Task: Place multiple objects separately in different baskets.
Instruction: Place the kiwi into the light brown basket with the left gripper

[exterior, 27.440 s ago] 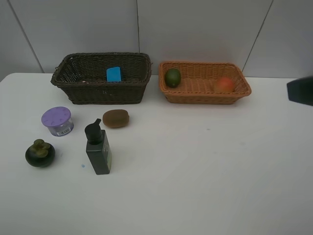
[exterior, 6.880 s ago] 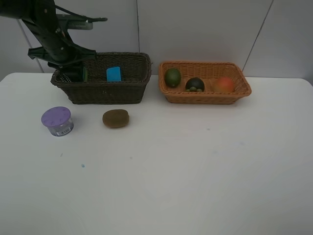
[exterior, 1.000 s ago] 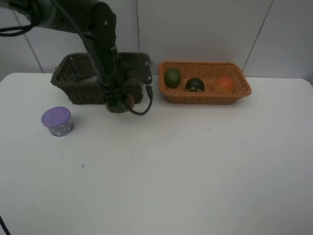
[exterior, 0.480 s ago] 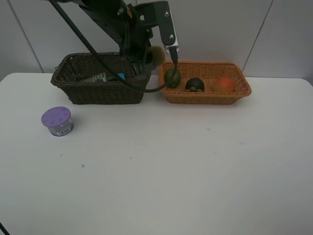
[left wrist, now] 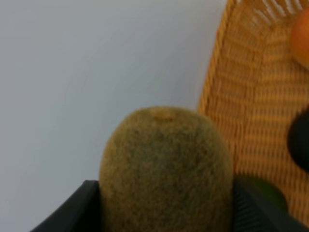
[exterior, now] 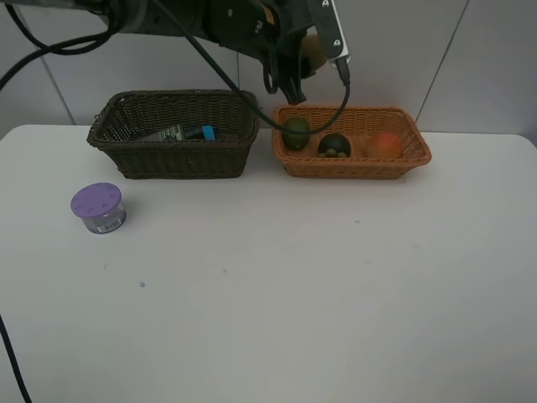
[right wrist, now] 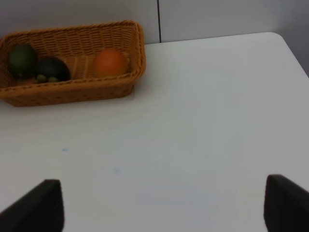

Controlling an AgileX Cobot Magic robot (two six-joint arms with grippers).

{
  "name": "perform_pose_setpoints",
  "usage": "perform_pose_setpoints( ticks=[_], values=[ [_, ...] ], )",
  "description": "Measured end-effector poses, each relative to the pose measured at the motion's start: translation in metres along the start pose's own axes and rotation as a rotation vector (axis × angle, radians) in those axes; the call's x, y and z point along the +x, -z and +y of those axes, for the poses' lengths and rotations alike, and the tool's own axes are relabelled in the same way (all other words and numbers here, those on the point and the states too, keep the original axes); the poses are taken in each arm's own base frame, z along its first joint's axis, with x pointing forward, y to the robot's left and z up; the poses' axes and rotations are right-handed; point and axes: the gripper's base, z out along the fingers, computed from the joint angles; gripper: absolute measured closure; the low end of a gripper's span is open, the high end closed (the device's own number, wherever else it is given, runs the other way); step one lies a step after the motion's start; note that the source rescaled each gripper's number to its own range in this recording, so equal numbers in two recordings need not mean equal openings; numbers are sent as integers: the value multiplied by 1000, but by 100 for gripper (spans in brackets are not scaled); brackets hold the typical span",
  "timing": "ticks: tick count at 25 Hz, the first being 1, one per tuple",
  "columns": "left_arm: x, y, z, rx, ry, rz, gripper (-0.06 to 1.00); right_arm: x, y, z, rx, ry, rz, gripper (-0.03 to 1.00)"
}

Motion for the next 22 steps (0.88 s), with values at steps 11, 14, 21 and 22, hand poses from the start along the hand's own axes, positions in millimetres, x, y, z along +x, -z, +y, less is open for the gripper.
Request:
perform_pose_setpoints(
  ticks=[11, 14, 21, 22],
  values=[
    [2, -67, -18, 77, 294, 30, 55, 0, 0, 0, 0, 0, 0, -3],
    [21, -86, -42, 122, 350, 82, 55, 0, 0, 0, 0, 0, 0, -3],
    [37, -98, -63, 156, 422, 129, 55, 0, 0, 0, 0, 0, 0, -3],
    [36, -98, -62, 153, 424, 126, 55, 0, 0, 0, 0, 0, 0, -3]
  ],
)
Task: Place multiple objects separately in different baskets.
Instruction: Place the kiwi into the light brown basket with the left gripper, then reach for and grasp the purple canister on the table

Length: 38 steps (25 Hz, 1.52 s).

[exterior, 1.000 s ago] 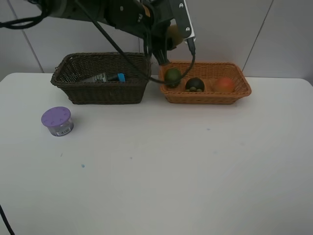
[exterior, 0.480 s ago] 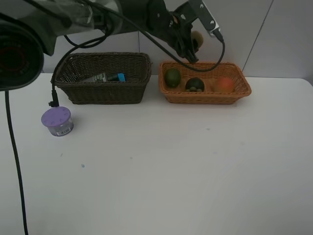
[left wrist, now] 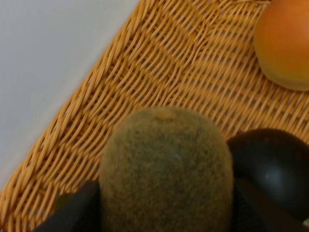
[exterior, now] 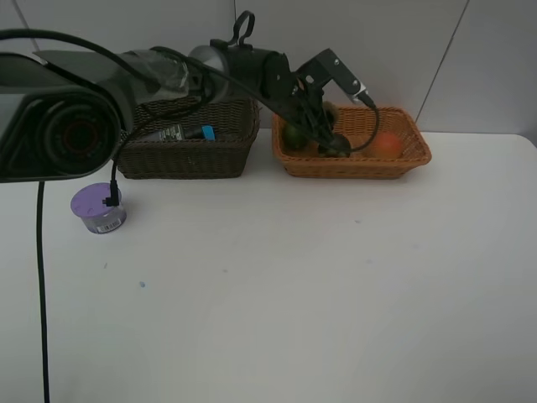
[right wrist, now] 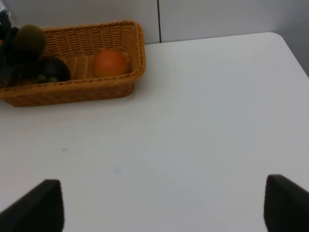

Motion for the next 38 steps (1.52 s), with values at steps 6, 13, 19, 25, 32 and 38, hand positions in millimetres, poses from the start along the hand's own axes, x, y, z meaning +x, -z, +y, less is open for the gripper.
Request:
perform_pose_setpoints(
  ticks=[6, 13, 19, 25, 32, 38],
  values=[
    [-1, 0, 1, -7, 6, -12, 55, 0, 0, 0, 0, 0, 0, -3],
    [0, 0, 0, 1, 7, 2, 55, 0, 0, 0, 0, 0, 0, -3],
    [0, 1, -1, 11, 44, 12, 6, 0, 0, 0, 0, 0, 0, -3],
    [2, 1, -2, 26, 51, 34, -5, 0, 0, 0, 0, 0, 0, -3],
    [-7, 9, 2, 24, 50, 25, -5, 0, 0, 0, 0, 0, 0, -3],
    [-38, 43, 18, 16, 64, -1, -5, 0, 0, 0, 0, 0, 0, -3]
  ],
)
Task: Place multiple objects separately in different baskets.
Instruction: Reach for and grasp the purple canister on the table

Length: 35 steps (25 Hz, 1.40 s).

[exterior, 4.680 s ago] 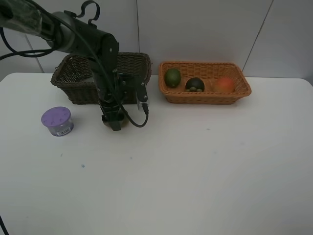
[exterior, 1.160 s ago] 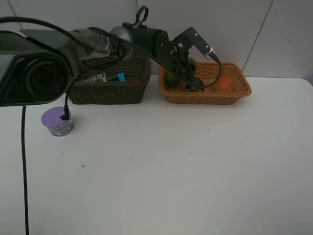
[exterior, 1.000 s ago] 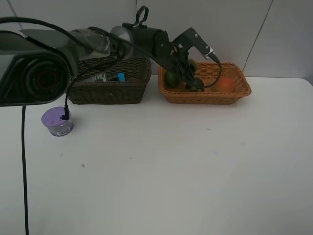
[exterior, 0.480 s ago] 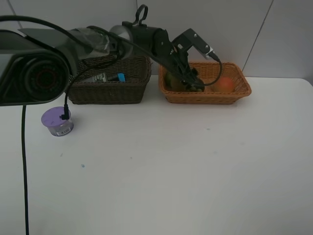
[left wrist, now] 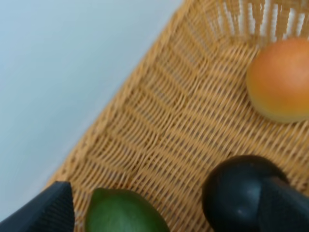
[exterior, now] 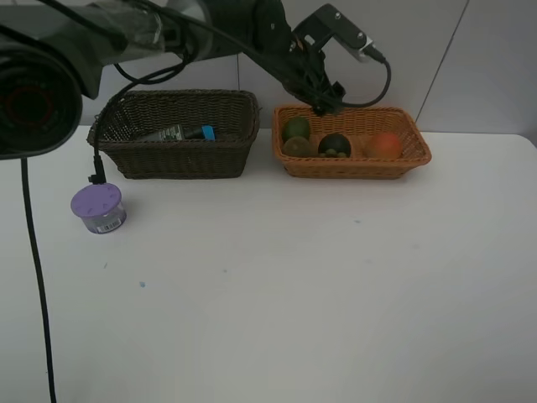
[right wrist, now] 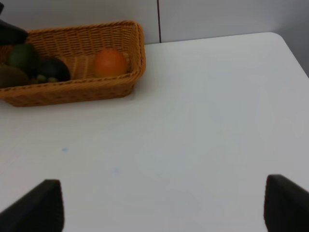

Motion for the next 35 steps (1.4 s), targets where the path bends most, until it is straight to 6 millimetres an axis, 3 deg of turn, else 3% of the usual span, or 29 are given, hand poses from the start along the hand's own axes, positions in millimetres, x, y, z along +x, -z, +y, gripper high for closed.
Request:
perform_pose_setpoints(
  ticks=[4, 5, 12, 20, 24, 29, 35],
  values=[
    [-21, 40, 14, 26, 70, 56, -5, 0, 0, 0, 0, 0, 0, -3],
    [-27, 63, 20, 49, 128, 127, -5, 0, 0, 0, 0, 0, 0, -3],
    [-31, 137, 34, 22, 248, 435, -5, 0, 0, 0, 0, 0, 0, -3],
    [-38, 189, 42, -83, 442, 470, -6, 0, 0, 0, 0, 0, 0, -3],
    [-19, 205, 33, -81, 463, 537, -6, 0, 0, 0, 0, 0, 0, -3],
    [23, 228, 21, -83, 511, 672, -6, 0, 0, 0, 0, 0, 0, -3],
    [75, 265, 23, -155, 644, 786, -6, 0, 0, 0, 0, 0, 0, -3]
  ],
)
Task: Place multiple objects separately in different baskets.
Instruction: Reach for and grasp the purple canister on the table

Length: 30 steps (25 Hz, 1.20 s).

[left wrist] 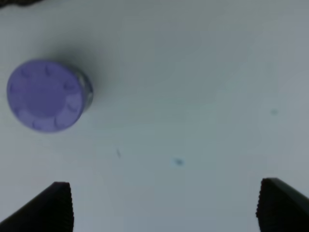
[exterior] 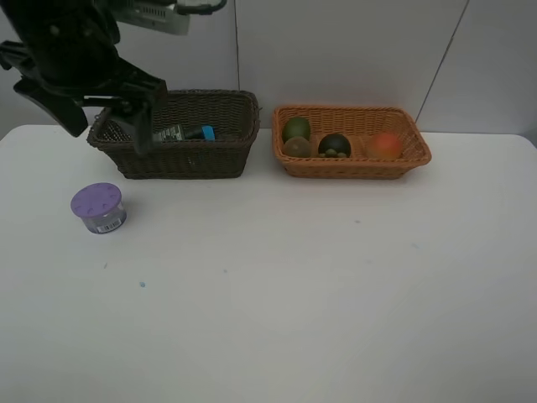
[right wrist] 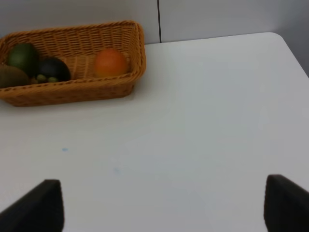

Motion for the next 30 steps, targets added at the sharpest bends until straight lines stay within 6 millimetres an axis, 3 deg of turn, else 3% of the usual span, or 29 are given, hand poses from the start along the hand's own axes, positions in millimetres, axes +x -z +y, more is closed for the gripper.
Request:
perform_pose_setpoints(
  ticks=[9, 20, 30],
  values=[
    [61, -33, 41, -84, 233, 171, -6, 0, 0, 0, 0, 0, 0, -3],
    [112, -99, 59, -48, 312, 132, -6, 0, 0, 0, 0, 0, 0, -3],
    [124, -128, 71, 1, 208, -148, -6, 0, 0, 0, 0, 0, 0, -3]
  ],
)
